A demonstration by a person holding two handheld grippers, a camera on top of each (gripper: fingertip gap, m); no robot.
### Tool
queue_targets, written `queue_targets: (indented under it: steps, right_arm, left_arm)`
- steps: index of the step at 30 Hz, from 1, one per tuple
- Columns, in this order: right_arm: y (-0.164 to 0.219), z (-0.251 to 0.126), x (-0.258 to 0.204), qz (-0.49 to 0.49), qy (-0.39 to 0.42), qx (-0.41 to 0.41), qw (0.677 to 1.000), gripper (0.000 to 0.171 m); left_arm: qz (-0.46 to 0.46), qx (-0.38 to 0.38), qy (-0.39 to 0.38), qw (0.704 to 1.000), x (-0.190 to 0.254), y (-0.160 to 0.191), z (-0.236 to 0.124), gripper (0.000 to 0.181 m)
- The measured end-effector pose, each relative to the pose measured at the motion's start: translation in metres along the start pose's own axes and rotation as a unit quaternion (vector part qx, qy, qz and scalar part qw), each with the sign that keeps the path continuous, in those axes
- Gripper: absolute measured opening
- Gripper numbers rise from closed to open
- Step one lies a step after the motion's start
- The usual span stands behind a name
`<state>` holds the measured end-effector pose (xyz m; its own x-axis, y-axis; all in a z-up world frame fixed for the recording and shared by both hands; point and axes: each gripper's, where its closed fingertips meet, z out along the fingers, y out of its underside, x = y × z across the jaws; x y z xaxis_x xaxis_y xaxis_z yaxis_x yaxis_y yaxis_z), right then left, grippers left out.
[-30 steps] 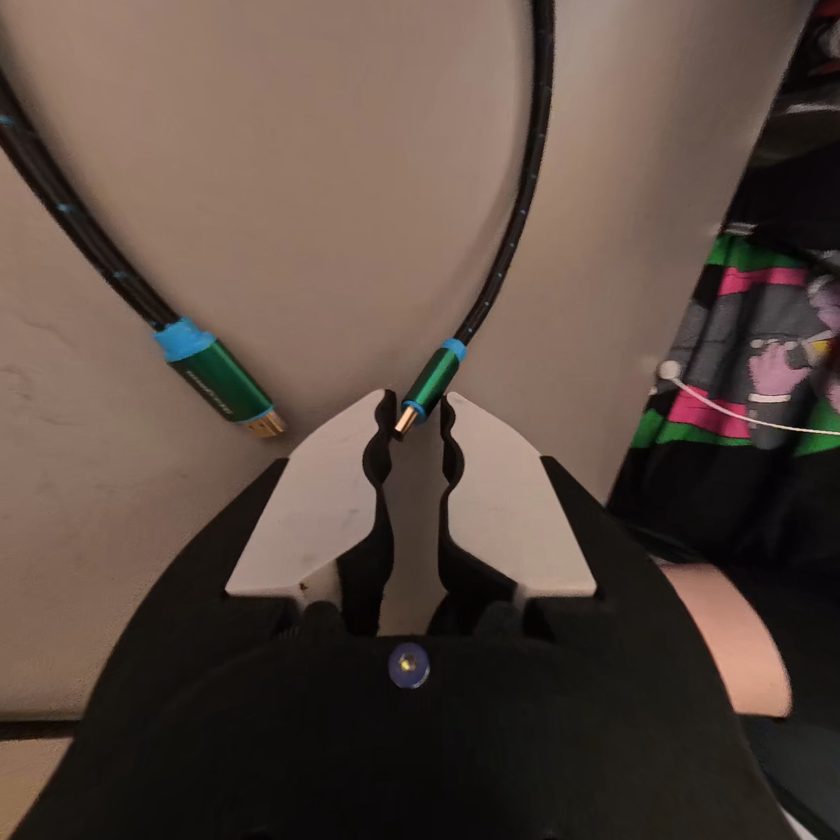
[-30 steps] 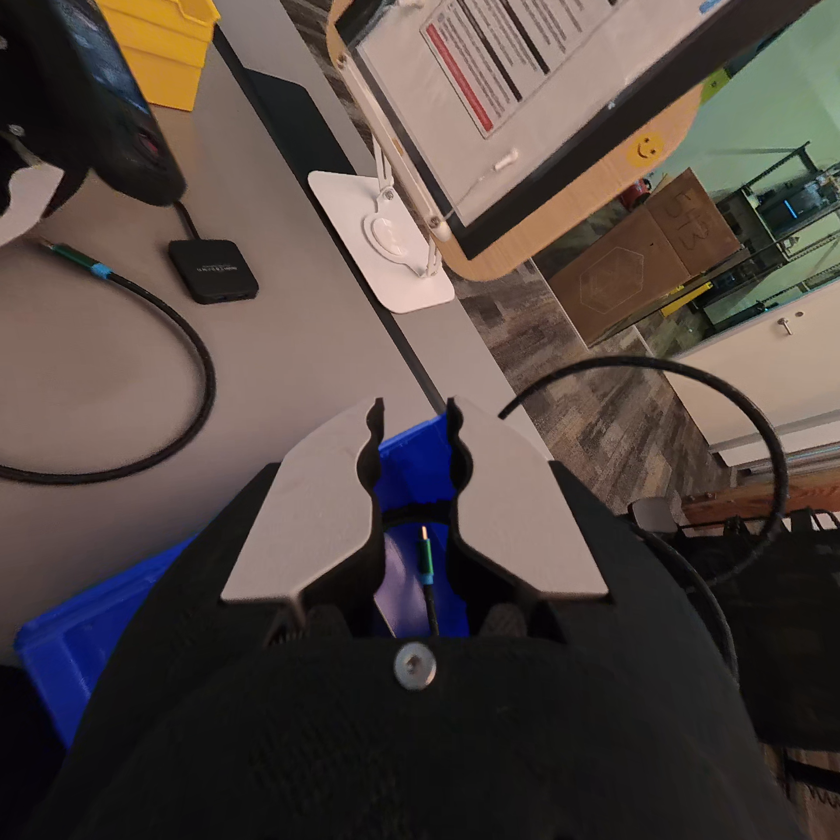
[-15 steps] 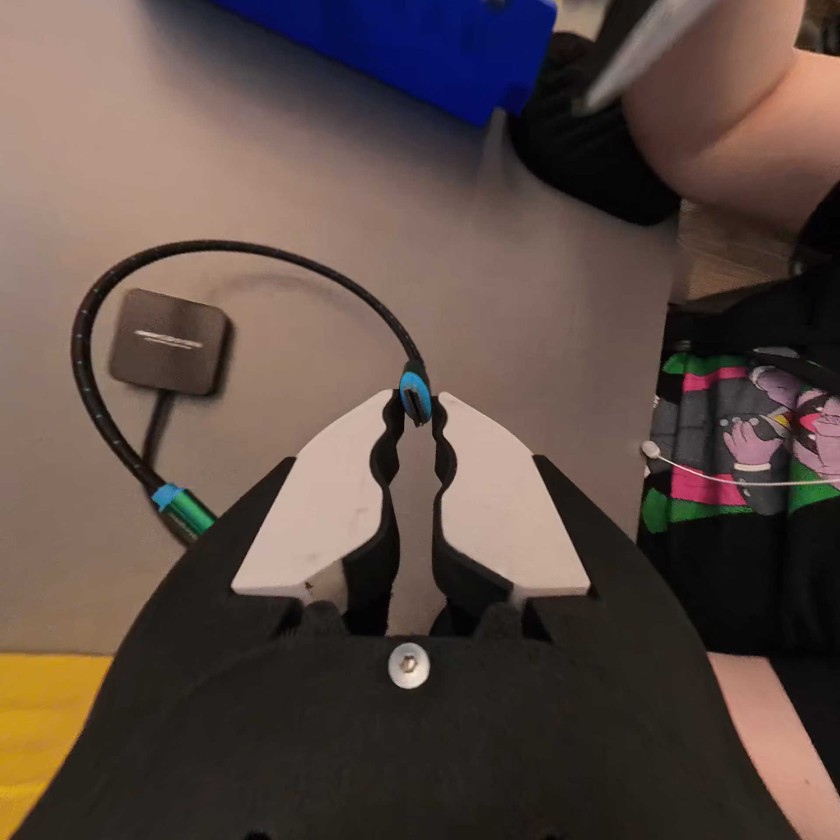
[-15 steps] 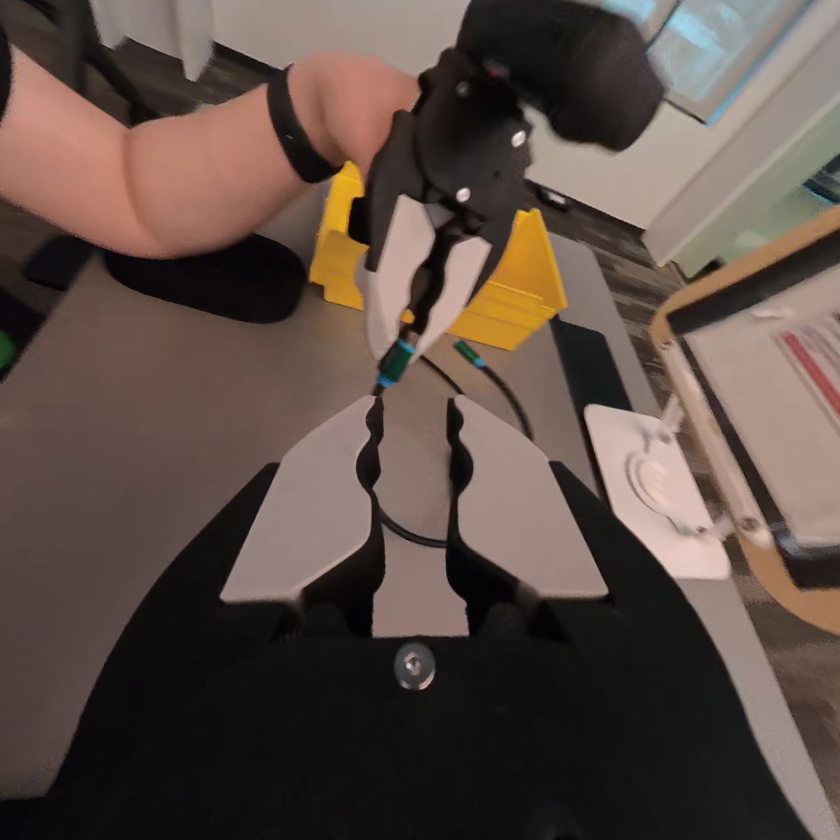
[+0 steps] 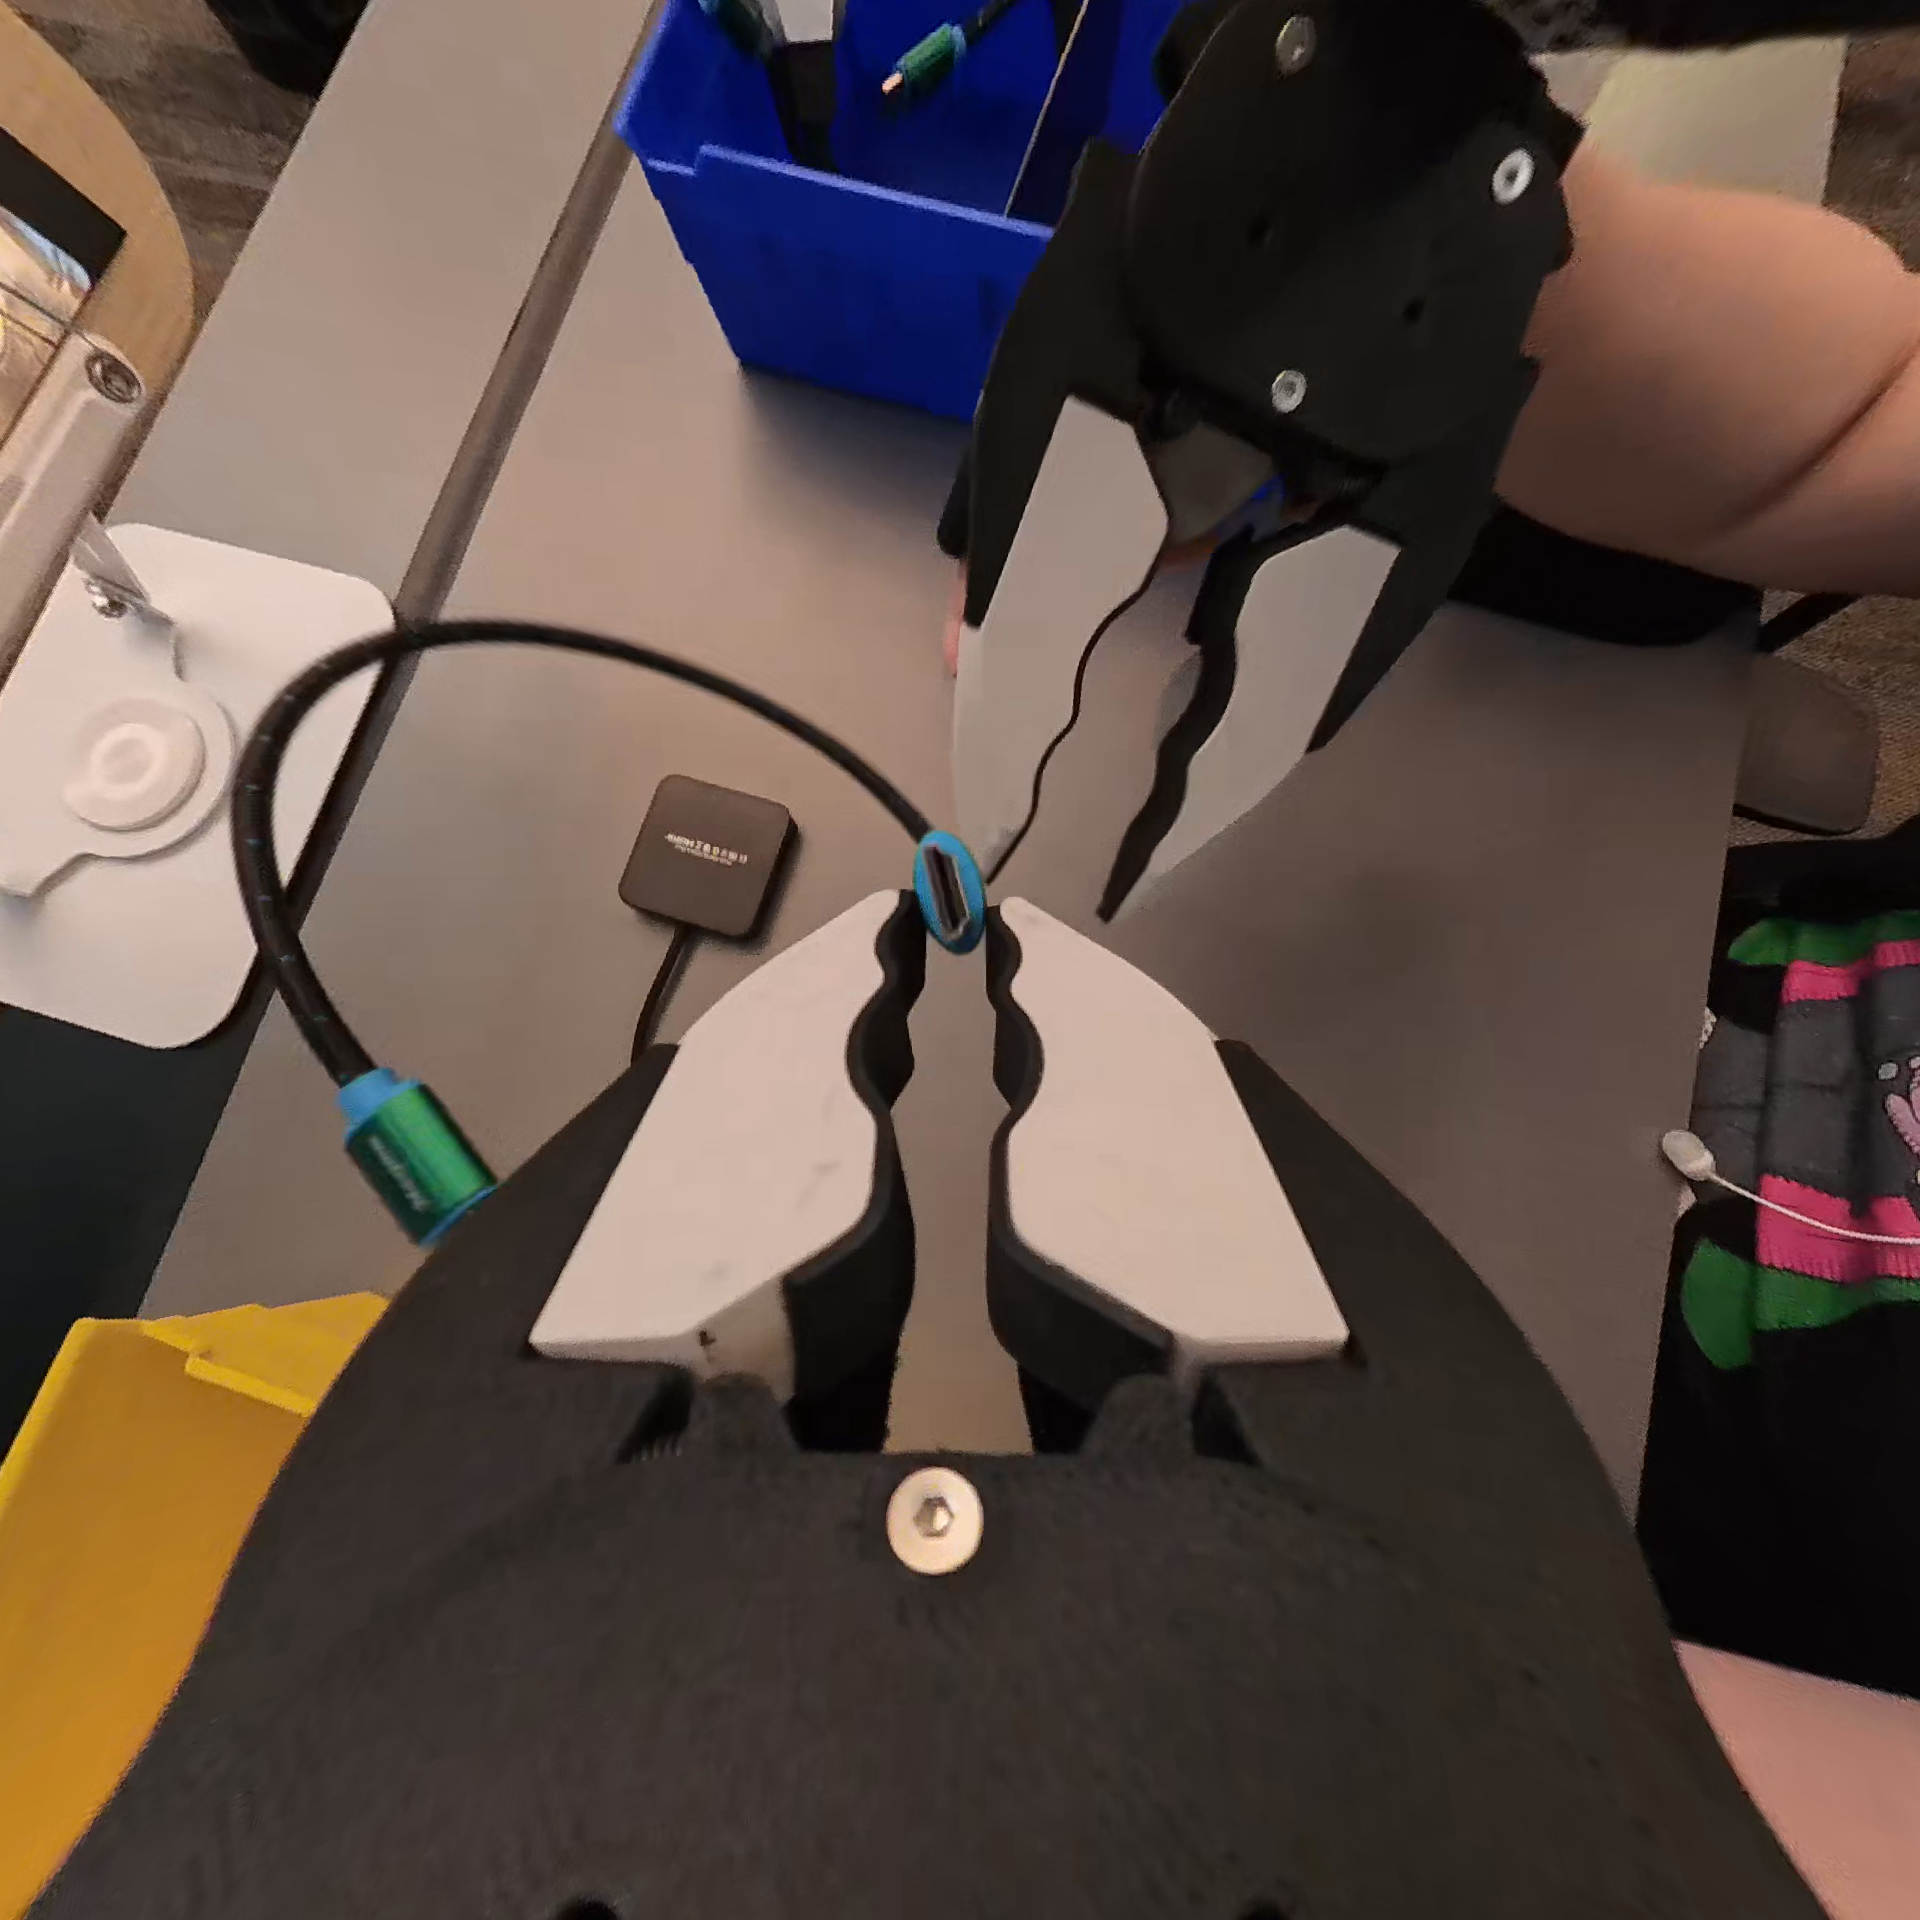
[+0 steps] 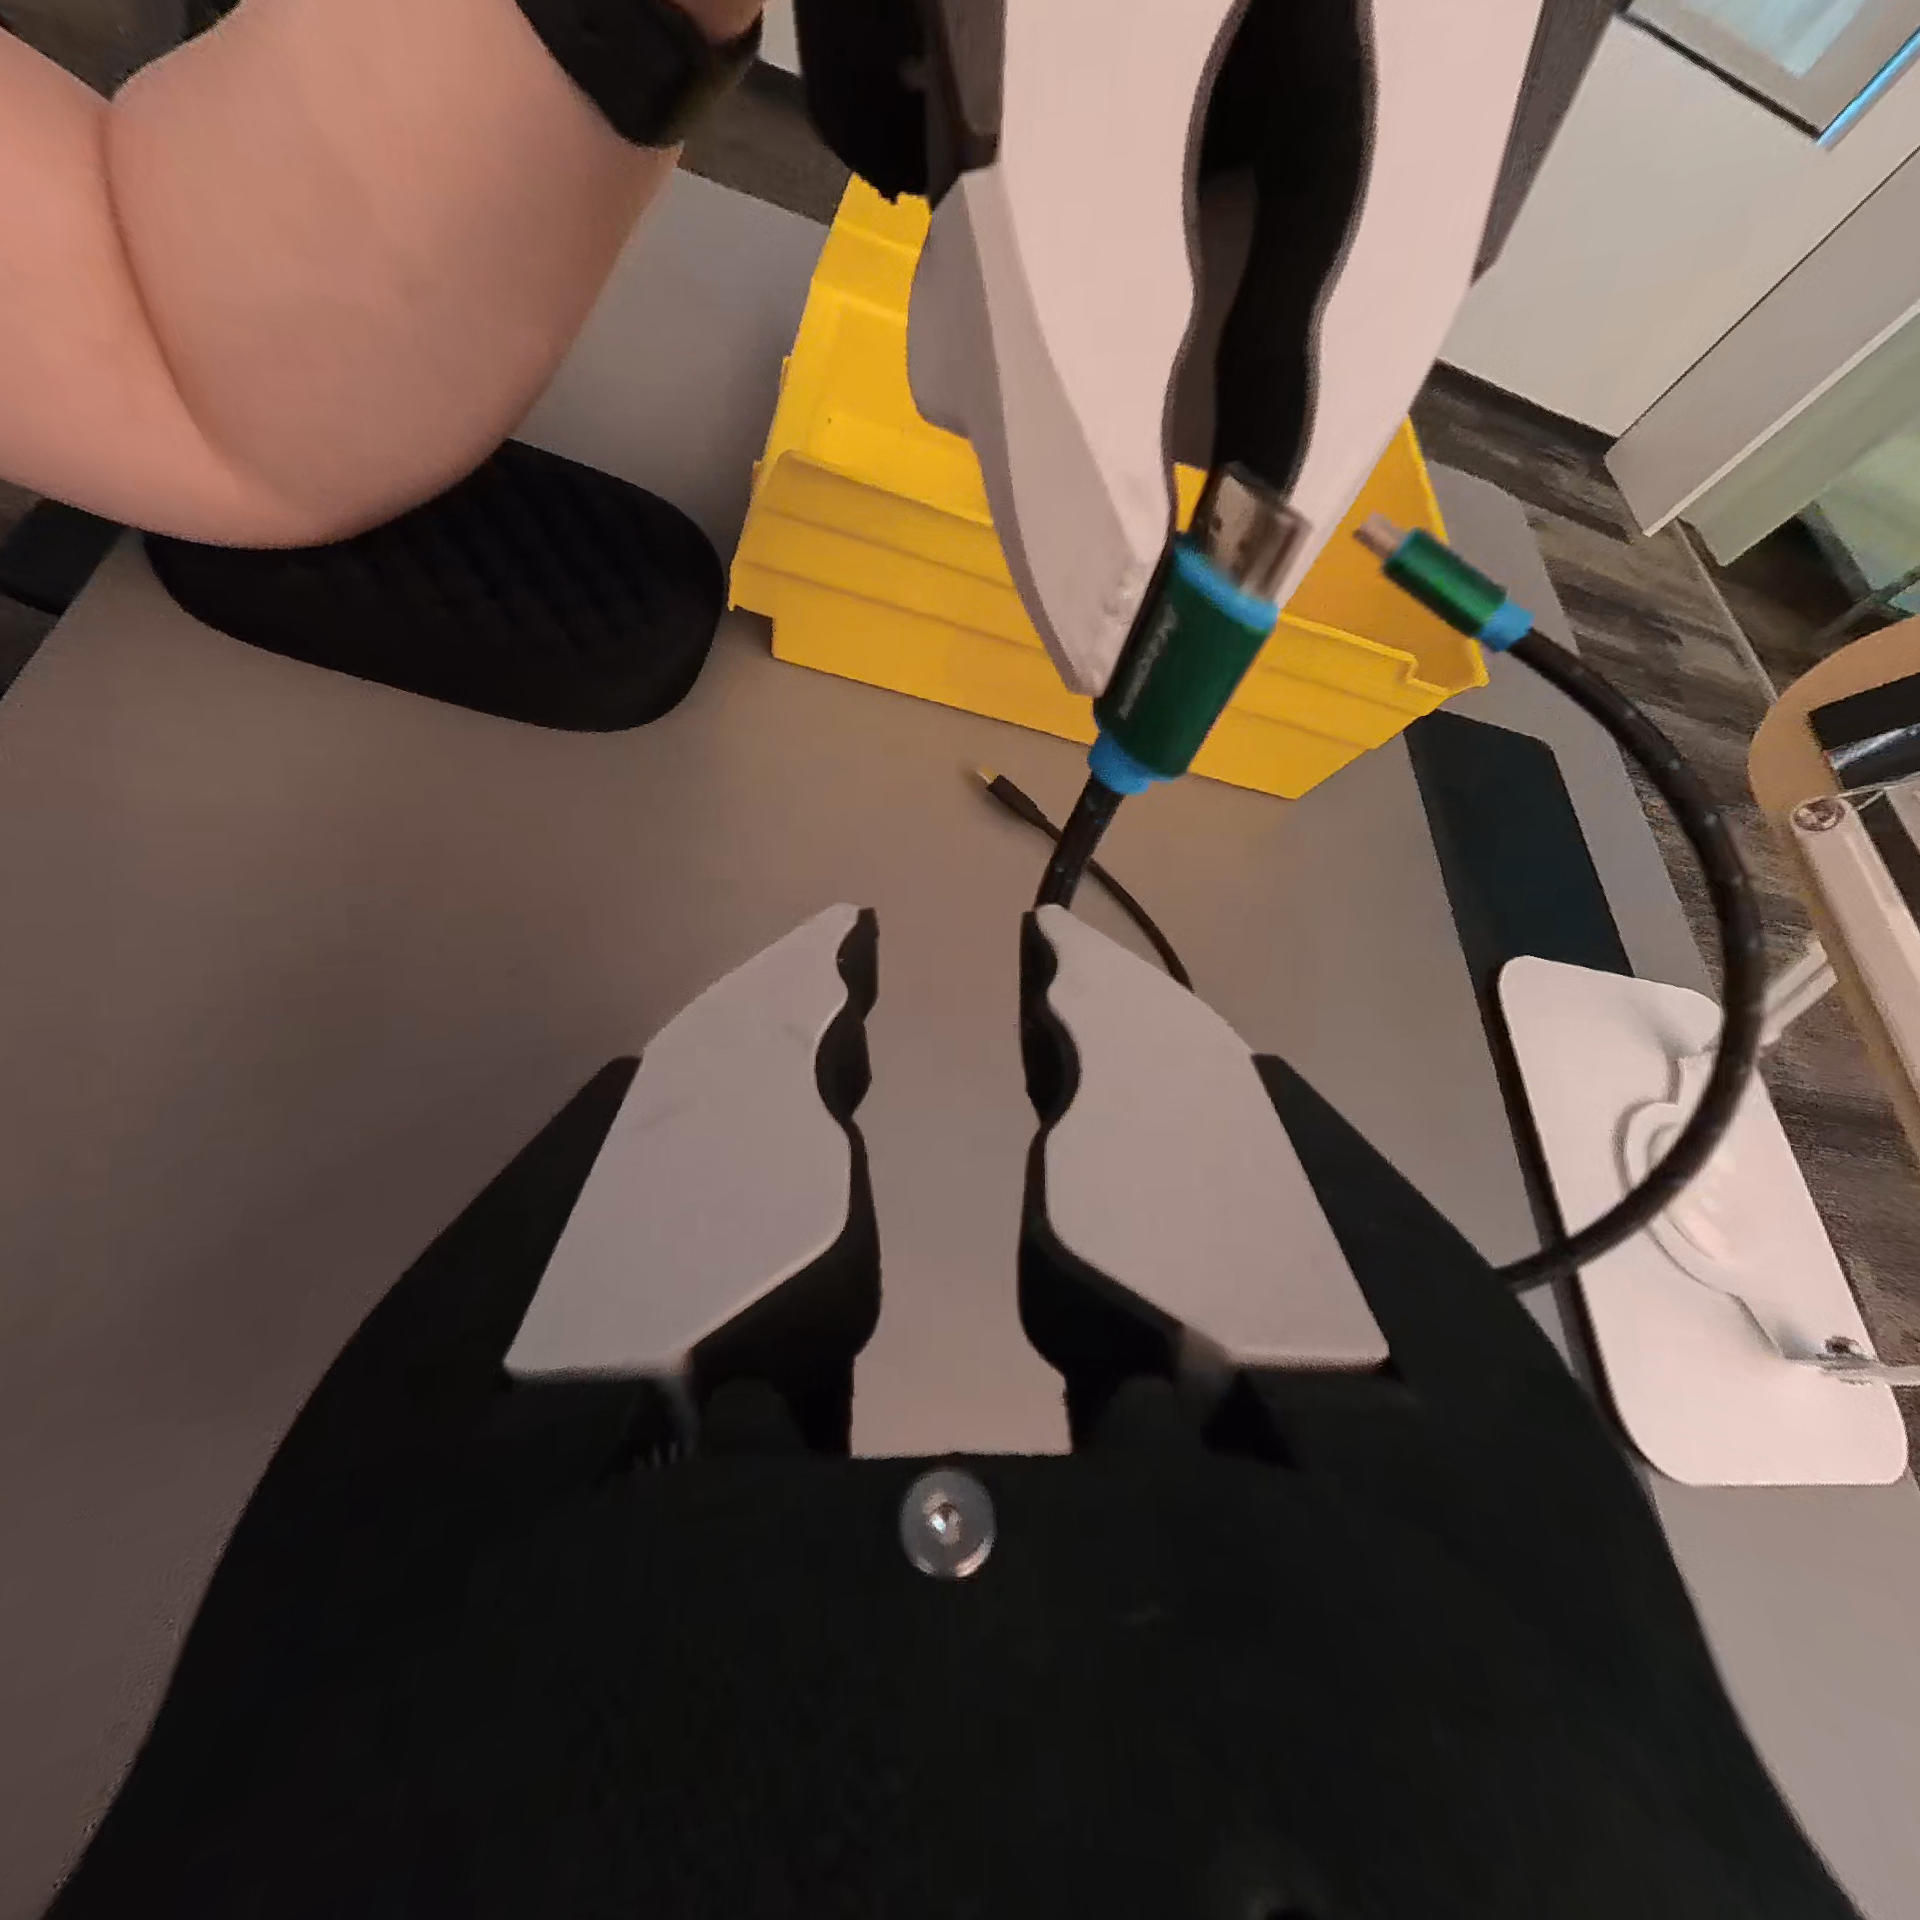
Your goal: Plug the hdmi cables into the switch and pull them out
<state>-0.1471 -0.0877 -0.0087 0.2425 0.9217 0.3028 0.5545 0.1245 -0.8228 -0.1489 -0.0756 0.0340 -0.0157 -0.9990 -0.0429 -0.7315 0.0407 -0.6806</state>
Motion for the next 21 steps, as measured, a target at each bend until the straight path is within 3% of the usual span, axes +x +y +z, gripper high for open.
queue_targets:
  steps: [7,12,18,20,21]
  right_arm:
    - [-0.014,-0.005,0.019,-0.009,0.062,0.049,0.997,0.031]
    - [-0.008,-0.005,0.032,-0.006,0.102,0.035,0.994,0.034]
    - [-0.001,-0.005,0.06,0.075,0.176,0.036,0.981,0.037]
    - [-0.004,-0.007,0.065,0.077,0.202,0.048,0.975,0.026]
    - [-0.007,-0.007,0.064,0.069,0.207,0.05,0.975,0.009]
  left_arm:
    - [0.006,-0.015,0.012,1.0,0.004,0.001,0.013,0.01]
    - [-0.043,-0.004,0.016,0.999,-0.006,-0.003,0.021,0.01]
    - [-0.111,0.08,0.024,0.99,-0.018,-0.025,0.012,0.01]
    - [-0.134,0.111,0.025,0.984,-0.023,-0.031,0.008,0.01]
    - [-0.142,0.122,0.021,0.982,-0.026,-0.033,0.006,0.01]
